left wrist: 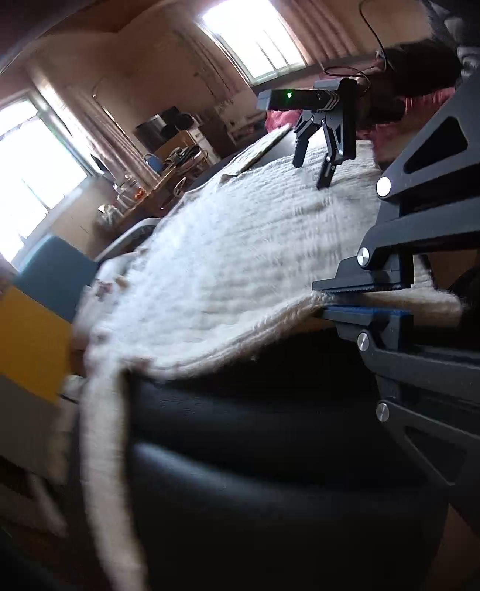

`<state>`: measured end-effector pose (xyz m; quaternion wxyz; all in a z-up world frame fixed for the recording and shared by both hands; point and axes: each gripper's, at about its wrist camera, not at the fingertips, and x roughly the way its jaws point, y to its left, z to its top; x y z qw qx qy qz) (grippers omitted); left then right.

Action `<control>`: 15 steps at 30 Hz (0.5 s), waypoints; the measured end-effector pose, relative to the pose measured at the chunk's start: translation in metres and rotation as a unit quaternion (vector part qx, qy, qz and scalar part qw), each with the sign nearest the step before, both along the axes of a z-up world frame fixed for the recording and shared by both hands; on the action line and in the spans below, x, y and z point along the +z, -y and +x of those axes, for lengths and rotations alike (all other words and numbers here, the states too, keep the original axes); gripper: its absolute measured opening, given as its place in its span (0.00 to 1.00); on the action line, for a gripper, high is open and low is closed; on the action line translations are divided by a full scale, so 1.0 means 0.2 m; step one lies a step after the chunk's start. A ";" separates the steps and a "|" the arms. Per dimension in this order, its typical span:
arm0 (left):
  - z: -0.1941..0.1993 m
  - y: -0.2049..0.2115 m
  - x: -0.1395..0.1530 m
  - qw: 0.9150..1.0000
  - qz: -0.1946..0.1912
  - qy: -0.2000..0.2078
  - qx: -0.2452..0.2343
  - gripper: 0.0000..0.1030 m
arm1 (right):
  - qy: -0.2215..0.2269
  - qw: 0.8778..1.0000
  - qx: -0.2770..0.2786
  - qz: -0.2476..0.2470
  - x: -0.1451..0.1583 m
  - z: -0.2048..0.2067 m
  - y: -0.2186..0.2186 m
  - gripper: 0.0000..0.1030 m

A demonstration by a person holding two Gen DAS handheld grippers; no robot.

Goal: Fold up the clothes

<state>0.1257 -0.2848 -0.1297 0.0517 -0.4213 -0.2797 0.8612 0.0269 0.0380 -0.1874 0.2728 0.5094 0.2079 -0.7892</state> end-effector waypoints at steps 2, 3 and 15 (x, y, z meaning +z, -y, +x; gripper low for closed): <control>0.04 0.00 0.01 0.999 -0.033 0.017 0.012 0.04 | 0.009 1.000 -0.011 -0.016 -0.01 -0.02 -0.03 1.00; 0.05 0.00 0.01 0.998 -0.050 0.028 0.019 0.04 | 0.010 1.000 -0.015 -0.023 -0.02 -0.02 -0.04 1.00; 0.10 0.05 0.09 0.996 -0.088 -0.007 0.021 0.14 | 0.023 0.999 -0.014 -0.018 -0.03 -0.11 -0.04 1.00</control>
